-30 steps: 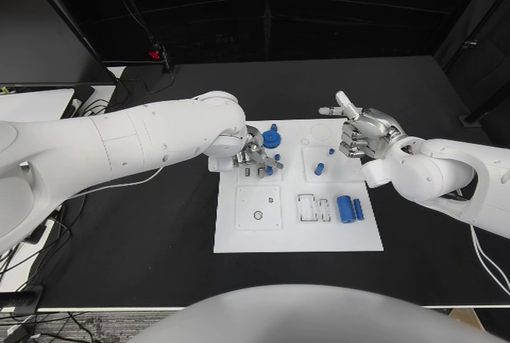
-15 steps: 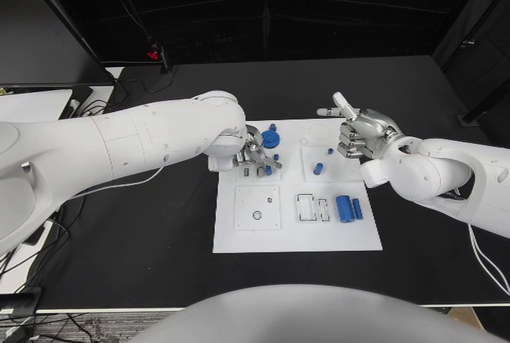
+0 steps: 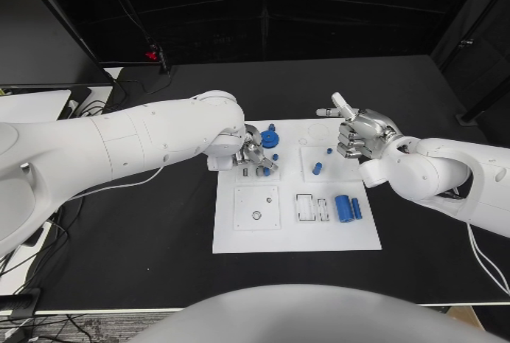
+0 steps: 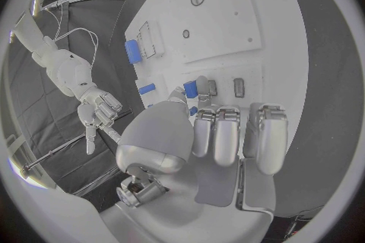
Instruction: Assemble the parts on the task board
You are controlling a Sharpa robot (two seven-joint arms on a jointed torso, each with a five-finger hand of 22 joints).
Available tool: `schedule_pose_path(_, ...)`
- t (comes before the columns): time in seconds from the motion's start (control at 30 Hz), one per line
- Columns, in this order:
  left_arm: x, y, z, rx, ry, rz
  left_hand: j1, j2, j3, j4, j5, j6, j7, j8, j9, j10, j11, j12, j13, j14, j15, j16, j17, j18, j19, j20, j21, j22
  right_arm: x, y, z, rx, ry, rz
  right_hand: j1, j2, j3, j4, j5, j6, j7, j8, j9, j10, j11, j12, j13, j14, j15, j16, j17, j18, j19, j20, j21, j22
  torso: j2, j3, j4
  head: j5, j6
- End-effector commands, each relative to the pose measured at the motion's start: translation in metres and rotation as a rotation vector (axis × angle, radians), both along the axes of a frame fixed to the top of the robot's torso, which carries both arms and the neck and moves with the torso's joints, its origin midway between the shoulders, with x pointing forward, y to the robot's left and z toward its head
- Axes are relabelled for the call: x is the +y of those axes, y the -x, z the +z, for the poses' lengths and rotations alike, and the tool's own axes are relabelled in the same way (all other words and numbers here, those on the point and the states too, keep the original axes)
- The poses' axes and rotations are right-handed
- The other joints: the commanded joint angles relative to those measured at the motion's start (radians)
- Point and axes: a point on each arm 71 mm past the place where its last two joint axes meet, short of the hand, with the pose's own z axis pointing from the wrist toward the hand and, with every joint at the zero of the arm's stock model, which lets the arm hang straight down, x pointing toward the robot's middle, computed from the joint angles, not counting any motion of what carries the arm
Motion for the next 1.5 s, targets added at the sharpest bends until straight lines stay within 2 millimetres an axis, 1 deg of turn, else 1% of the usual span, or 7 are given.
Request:
schedule_pose_path(0.03, -0.001, -0.001, 0.001, -0.009, 0.013, -0.004, 0.111, 0.071, 0.015, -0.003, 0.022, 0.008, 0.002, -0.013, 0.007, 0.108, -0.011, -0.004, 0.264, 0.105, -0.009, 0.001, 0.263, -0.006, 0.106, -0.008, 0.003, 0.263, 0.0, 0.0, 0.001, -0.003, 0.0, -0.003, 0.004, 0.008, -0.001, 0.0, 0.0, -0.007, 0.0, 0.005, -0.001, 0.106, 0.003, 0.002, 0.263, 0.109, 0.005, 0.002, 0.263, 0.0, 0.087, 0.004, -0.005, 0.254, 0.0, 0.0001, -0.0001, -0.002, 0.0)
schedule_pose_path(0.37, -0.002, -0.002, 0.002, -0.016, 0.026, -0.003, 0.2, 0.05, 0.075, -0.018, 0.057, 0.011, 0.003, -0.042, 0.031, 0.108, -0.01, -0.004, 0.264, 0.105, -0.012, 0.001, 0.263, -0.006, 0.106, -0.011, 0.003, 0.263, -0.002, -0.001, 0.0, 0.0, 0.005, -0.011, 0.005, 0.009, -0.001, 0.0, 0.001, -0.008, 0.0, 0.006, -0.001, 0.106, 0.003, 0.002, 0.263, 0.109, 0.005, 0.002, 0.263, 0.001, 0.083, 0.004, -0.007, 0.253, 0.0, 0.0004, 0.0003, -0.003, 0.0)
schedule_pose_path(0.5, -0.001, -0.002, 0.002, -0.019, 0.031, -0.002, 0.237, 0.054, 0.131, -0.013, 0.06, 0.019, 0.009, -0.06, 0.043, 0.108, -0.007, -0.004, 0.264, 0.105, -0.011, 0.001, 0.263, -0.006, 0.106, -0.012, 0.003, 0.263, -0.003, -0.001, -0.001, 0.002, 0.007, -0.014, 0.005, 0.009, -0.001, 0.0, 0.001, -0.008, 0.0, 0.006, -0.001, 0.106, 0.003, 0.002, 0.263, 0.109, 0.005, 0.002, 0.263, 0.001, 0.082, 0.005, -0.008, 0.253, 0.0, 0.0005, 0.0008, -0.003, 0.0)
schedule_pose_path(0.6, -0.001, -0.002, 0.002, -0.022, 0.038, -0.001, 0.258, 0.045, 0.184, -0.003, 0.062, 0.029, 0.01, -0.074, 0.054, 0.108, -0.005, -0.004, 0.264, 0.105, -0.01, 0.001, 0.263, -0.006, 0.106, -0.011, 0.003, 0.263, -0.004, -0.001, -0.001, 0.003, 0.008, -0.016, 0.005, 0.009, -0.001, 0.0, 0.001, -0.009, 0.0, 0.007, -0.001, 0.106, 0.003, 0.002, 0.263, 0.109, 0.005, 0.002, 0.263, 0.001, 0.081, 0.005, -0.009, 0.252, 0.0, 0.0002, 0.0006, -0.003, 0.0)
schedule_pose_path(0.77, 0.0, -0.003, 0.003, -0.032, 0.054, 0.002, 0.265, 0.021, 0.231, 0.007, 0.06, 0.042, 0.01, -0.089, 0.066, 0.108, -0.004, -0.004, 0.264, 0.105, -0.009, 0.001, 0.263, -0.006, 0.106, -0.01, 0.003, 0.263, -0.005, -0.001, -0.002, 0.006, 0.011, -0.019, 0.005, 0.01, -0.001, 0.0, 0.001, -0.009, 0.0, 0.008, -0.001, 0.106, 0.003, 0.002, 0.263, 0.109, 0.005, 0.002, 0.263, 0.002, 0.079, 0.005, -0.01, 0.252, 0.0, 0.0001, 0.0008, -0.003, 0.0)
schedule_pose_path(1.23, 0.009, -0.001, 0.007, -0.052, 0.103, 0.0, 0.265, -0.005, 0.286, 0.009, 0.059, 0.059, 0.01, -0.105, 0.081, 0.108, -0.003, -0.004, 0.264, 0.105, -0.009, 0.001, 0.263, -0.006, 0.106, -0.009, 0.003, 0.263, -0.008, 0.0, -0.006, 0.016, 0.018, -0.029, 0.005, 0.012, -0.001, 0.001, 0.0, -0.01, 0.001, 0.01, -0.001, 0.106, 0.003, 0.002, 0.263, 0.109, 0.005, 0.002, 0.263, 0.004, 0.071, 0.005, -0.016, 0.248, -0.001, 0.0016, 0.0006, -0.001, 0.0)
schedule_pose_path(1.5, 0.02, -0.001, 0.017, -0.061, 0.093, 0.005, 0.26, -0.015, 0.299, 0.012, 0.058, 0.068, 0.01, -0.11, 0.086, 0.108, -0.003, -0.004, 0.264, 0.105, -0.01, 0.001, 0.263, -0.006, 0.106, -0.008, 0.003, 0.263, -0.009, 0.0, -0.006, 0.018, 0.019, -0.031, 0.005, 0.013, -0.001, 0.0, 0.0, -0.011, 0.001, 0.012, 0.0, 0.106, 0.004, 0.002, 0.263, 0.109, 0.005, 0.002, 0.263, 0.005, 0.068, 0.005, -0.019, 0.247, -0.001, 0.001, -0.0004, 0.001, 0.0)
